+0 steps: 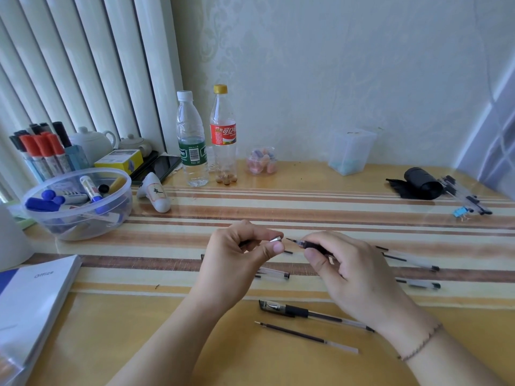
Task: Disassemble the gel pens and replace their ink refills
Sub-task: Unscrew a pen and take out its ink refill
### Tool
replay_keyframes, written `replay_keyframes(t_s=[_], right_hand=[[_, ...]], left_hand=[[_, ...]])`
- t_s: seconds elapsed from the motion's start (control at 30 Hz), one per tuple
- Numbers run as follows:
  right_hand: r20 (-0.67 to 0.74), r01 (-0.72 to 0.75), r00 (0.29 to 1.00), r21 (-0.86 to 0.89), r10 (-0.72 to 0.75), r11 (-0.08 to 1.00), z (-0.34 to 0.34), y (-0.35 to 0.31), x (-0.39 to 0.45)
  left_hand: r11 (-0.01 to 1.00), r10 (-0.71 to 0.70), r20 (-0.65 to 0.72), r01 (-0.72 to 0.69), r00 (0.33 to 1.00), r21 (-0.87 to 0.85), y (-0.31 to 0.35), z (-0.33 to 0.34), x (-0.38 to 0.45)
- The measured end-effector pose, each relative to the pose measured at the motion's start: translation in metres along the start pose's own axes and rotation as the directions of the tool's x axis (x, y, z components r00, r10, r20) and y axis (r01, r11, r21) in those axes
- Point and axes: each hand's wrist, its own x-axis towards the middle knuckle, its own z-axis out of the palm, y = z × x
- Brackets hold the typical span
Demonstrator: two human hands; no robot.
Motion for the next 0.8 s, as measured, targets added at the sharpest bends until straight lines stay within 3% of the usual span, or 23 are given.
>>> replay_keyframes(t_s=[0.23,0.4,0.63,0.8], right_hand=[[0.020,0.030,0.999,-0.027,-0.030,0.999,-0.0012,-0.0019,0.0005],[0.085,0.073,0.995,-0.167,-0.059,0.983,-0.0052,-0.0065,0.0010],[0.092,-0.029,0.995,-0.032,0.031,0.999,-0.0033,-0.0041,-0.0001],[0.129,0.010,0.992,-0.098,0.003,0.995,-0.0032,-0.0052,-0.0020]], left_hand=[[0.999,-0.039,0.068,0.039,0.997,-0.004,0.0008,-0.0013,-0.0008],[0.977,0.013,0.122,-0.038,0.992,0.208,-0.0024,-0.0002,-0.0017],[0.949,0.071,0.134,-0.108,0.988,0.296,-0.0042,-0.0003,-0.0021],[0.931,0.088,0.154,-0.136,0.984,0.340,-0.0049,0.0005,-0.0034]])
